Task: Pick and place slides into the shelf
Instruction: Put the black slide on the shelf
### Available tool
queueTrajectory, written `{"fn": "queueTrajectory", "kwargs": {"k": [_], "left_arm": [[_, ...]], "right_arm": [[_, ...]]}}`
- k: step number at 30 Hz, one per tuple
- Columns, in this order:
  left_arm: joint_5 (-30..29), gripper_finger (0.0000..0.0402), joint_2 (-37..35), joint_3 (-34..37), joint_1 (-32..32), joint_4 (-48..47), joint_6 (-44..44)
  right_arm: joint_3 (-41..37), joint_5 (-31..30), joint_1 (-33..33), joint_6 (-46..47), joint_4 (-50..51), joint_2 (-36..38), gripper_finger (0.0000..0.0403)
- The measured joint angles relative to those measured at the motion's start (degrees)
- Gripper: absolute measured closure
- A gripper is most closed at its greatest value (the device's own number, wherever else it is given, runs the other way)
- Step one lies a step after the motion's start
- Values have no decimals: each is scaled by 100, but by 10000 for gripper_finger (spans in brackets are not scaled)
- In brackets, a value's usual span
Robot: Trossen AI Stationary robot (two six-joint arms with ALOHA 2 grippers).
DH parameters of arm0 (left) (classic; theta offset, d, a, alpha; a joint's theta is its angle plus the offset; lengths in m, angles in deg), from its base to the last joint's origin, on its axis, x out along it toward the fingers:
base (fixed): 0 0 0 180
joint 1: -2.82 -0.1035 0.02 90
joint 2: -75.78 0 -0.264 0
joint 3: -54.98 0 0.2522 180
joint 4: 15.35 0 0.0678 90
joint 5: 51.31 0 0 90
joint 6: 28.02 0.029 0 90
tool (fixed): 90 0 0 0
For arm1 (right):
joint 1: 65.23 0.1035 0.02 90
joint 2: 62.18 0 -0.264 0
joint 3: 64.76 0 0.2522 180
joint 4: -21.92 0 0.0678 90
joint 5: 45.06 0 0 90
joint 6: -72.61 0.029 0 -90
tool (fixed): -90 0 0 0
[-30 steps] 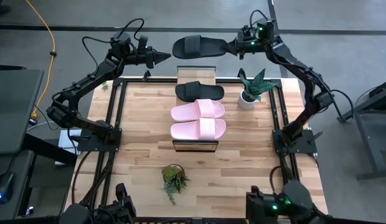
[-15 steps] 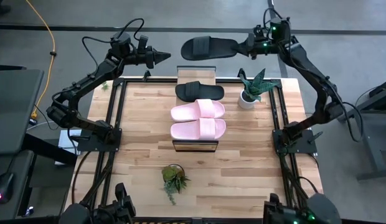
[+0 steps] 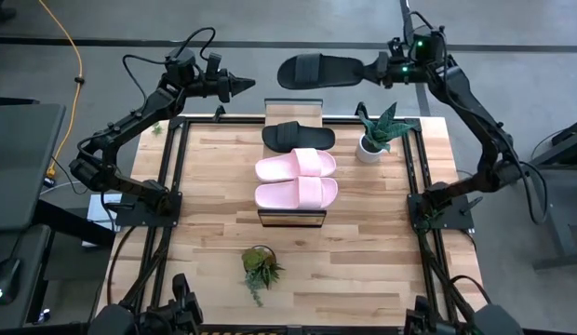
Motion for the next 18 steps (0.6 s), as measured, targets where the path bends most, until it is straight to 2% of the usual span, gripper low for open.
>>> {"fn": "queueTrajectory", "kwargs": {"k": [13,15,18], "left_arm": [[2,362,0,0,0,-121,-2],[2,362,0,0,0,-119,-2],[2,362,0,0,0,-118,-2]], "right_arm": [[-12,-157,90,-171,-10,19,355],[-263,-146,90,-55,-328,89,355],[-1128,-125,90,501,-1330,367,355]]}}
